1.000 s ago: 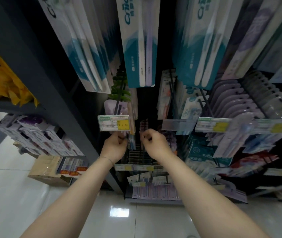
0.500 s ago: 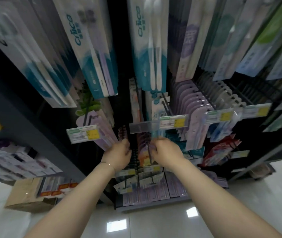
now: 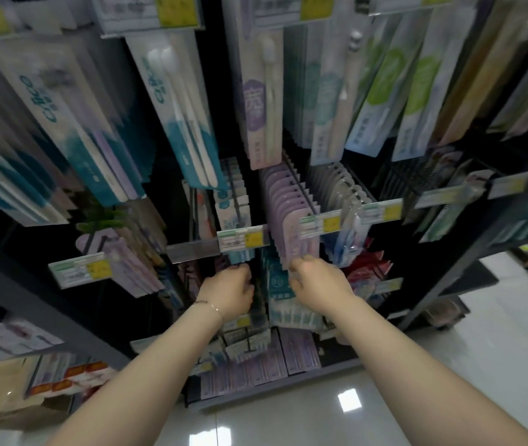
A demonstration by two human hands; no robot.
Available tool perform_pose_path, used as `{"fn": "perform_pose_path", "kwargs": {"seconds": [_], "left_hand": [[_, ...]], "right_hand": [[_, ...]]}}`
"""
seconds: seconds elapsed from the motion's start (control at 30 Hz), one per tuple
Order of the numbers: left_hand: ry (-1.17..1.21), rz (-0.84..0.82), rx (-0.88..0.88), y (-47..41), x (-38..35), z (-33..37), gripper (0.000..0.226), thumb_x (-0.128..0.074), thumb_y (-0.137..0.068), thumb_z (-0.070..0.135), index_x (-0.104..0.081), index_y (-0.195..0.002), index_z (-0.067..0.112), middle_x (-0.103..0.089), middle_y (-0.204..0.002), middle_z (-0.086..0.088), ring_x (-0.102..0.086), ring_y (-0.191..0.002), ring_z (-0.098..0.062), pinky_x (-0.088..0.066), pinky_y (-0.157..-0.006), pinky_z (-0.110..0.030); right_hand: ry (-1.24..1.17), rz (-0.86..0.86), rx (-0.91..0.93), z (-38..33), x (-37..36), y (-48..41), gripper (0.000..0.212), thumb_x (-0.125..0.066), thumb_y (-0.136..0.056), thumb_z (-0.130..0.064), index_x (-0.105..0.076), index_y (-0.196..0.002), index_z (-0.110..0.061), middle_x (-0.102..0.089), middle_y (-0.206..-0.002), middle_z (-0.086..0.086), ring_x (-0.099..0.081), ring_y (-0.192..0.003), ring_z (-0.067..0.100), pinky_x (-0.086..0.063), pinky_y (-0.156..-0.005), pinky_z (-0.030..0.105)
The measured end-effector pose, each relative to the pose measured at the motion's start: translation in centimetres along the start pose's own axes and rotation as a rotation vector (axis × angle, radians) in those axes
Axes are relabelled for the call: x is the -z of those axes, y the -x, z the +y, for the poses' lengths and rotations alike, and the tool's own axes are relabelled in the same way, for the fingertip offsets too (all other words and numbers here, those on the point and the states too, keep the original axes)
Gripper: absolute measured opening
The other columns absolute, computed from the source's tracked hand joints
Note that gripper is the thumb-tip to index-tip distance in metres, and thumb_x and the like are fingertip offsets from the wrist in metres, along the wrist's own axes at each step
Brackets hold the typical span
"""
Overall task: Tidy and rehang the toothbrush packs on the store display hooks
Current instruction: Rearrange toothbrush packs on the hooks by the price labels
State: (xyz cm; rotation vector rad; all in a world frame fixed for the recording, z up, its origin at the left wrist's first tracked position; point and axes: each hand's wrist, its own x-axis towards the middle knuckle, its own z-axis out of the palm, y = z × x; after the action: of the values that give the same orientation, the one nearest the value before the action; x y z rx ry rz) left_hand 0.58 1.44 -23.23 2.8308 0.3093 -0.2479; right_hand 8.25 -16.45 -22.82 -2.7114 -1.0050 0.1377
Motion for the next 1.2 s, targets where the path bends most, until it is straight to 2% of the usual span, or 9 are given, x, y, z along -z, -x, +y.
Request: {"fn": "perform_pose_path", "kwargs": {"seconds": [0.07, 0.13, 0.23, 0.33, 0.43, 0.63, 0.77, 0.93, 1.2], "left_hand": [[-0.029, 0.003, 0.000, -0.2, 0.3, 1.5, 0.031, -0.042, -0.097, 0.034, -0.050, -0.123, 0.018, -0.058, -0.120, -0.005, -0.058, -0.105, -0.026, -0.050, -0.079, -0.034], [-0.043, 0.002, -0.001, -0.2, 0.7, 3.0, 0.030, -0.042, -0.098, 0.035, -0.050, -0.122, 0.019, -0.058, -0.120, -0.005, -0.059, -0.103, -0.026, -0.049, -0.077, -0.033], [-0.059, 0.021, 0.000, 0.0, 1.3, 4.9, 0.023, -0.043, -0.098, 0.035, -0.052, -0.111, 0.018, -0.062, -0.107, -0.004, -0.062, -0.093, -0.026, -0.052, -0.073, -0.035], [-0.072, 0.022, 0.014, 0.4, 2.0, 6.7, 0.023, -0.041, -0.099, 0.034, -0.056, -0.098, 0.017, -0.066, -0.093, -0.005, -0.064, -0.084, -0.026, -0.052, -0.067, -0.035], [-0.086, 0.035, 0.003, 1.2, 3.1, 8.5, 0.025, -0.042, -0.099, 0.035, -0.059, -0.097, 0.016, -0.065, -0.092, -0.004, -0.063, -0.083, -0.026, -0.052, -0.068, -0.035], [-0.124, 0.128, 0.046, 2.5, 6.3, 10.7, 0.026, -0.044, -0.097, 0.039, -0.058, -0.092, 0.017, -0.063, -0.089, -0.003, -0.062, -0.084, -0.027, -0.052, -0.070, -0.035], [-0.104, 0.234, 0.094, 3.0, 8.8, 11.0, 0.025, -0.045, -0.096, 0.039, -0.059, -0.096, 0.018, -0.064, -0.094, -0.003, -0.062, -0.087, -0.027, -0.054, -0.073, -0.038], [-0.048, 0.323, 0.106, 3.0, 11.6, 11.3, 0.023, -0.045, -0.097, 0.036, -0.059, -0.100, 0.018, -0.065, -0.099, -0.002, -0.061, -0.088, -0.023, -0.052, -0.071, -0.034], [0.013, 0.363, -0.011, -0.5, 14.0, 12.6, 0.023, -0.048, -0.095, 0.035, -0.055, -0.109, 0.019, -0.064, -0.105, -0.001, -0.060, -0.091, -0.021, -0.055, -0.076, -0.040]], "right_hand": [[0.006, 0.002, 0.007, 1.2, 1.1, 0.8, 0.029, -0.043, -0.095, -0.023, -0.054, -0.119, -0.012, -0.056, -0.117, 0.008, -0.056, -0.102, 0.031, -0.041, -0.069, 0.034], [0.009, 0.010, 0.012, 2.3, 2.2, 1.5, 0.029, -0.044, -0.095, -0.023, -0.054, -0.119, -0.012, -0.056, -0.116, 0.009, -0.057, -0.099, 0.033, -0.045, -0.070, 0.035], [0.037, 0.033, 0.032, 3.4, 3.6, 2.3, 0.024, -0.044, -0.094, -0.024, -0.054, -0.113, -0.013, -0.056, -0.106, 0.009, -0.058, -0.090, 0.031, -0.046, -0.064, 0.035], [0.090, 0.068, 0.097, 4.0, 4.9, 2.8, 0.023, -0.043, -0.095, -0.026, -0.055, -0.111, -0.014, -0.057, -0.103, 0.007, -0.059, -0.086, 0.030, -0.040, -0.060, 0.032], [0.087, 0.119, 0.161, 4.0, 6.5, 3.2, 0.024, -0.042, -0.096, -0.029, -0.057, -0.109, -0.015, -0.058, -0.100, 0.005, -0.060, -0.083, 0.030, -0.037, -0.059, 0.032], [0.039, 0.164, 0.229, 3.5, 10.3, 2.9, 0.023, -0.044, -0.094, -0.033, -0.058, -0.106, -0.020, -0.062, -0.102, 0.002, -0.062, -0.088, 0.029, -0.042, -0.063, 0.034], [0.034, 0.193, 0.265, 3.4, 12.5, 2.2, 0.024, -0.044, -0.094, -0.034, -0.058, -0.109, -0.021, -0.062, -0.104, 0.002, -0.061, -0.090, 0.027, -0.040, -0.062, 0.032], [0.016, 0.239, 0.248, 3.4, 14.6, 0.9, 0.025, -0.043, -0.095, -0.037, -0.058, -0.106, -0.020, -0.061, -0.100, 0.002, -0.060, -0.089, 0.027, -0.046, -0.066, 0.033], [-0.046, 0.343, 0.153, 4.0, 17.3, -1.4, 0.027, -0.046, -0.095, -0.036, -0.061, -0.110, -0.019, -0.064, -0.105, 0.002, -0.061, -0.092, 0.025, -0.047, -0.067, 0.032]]}}
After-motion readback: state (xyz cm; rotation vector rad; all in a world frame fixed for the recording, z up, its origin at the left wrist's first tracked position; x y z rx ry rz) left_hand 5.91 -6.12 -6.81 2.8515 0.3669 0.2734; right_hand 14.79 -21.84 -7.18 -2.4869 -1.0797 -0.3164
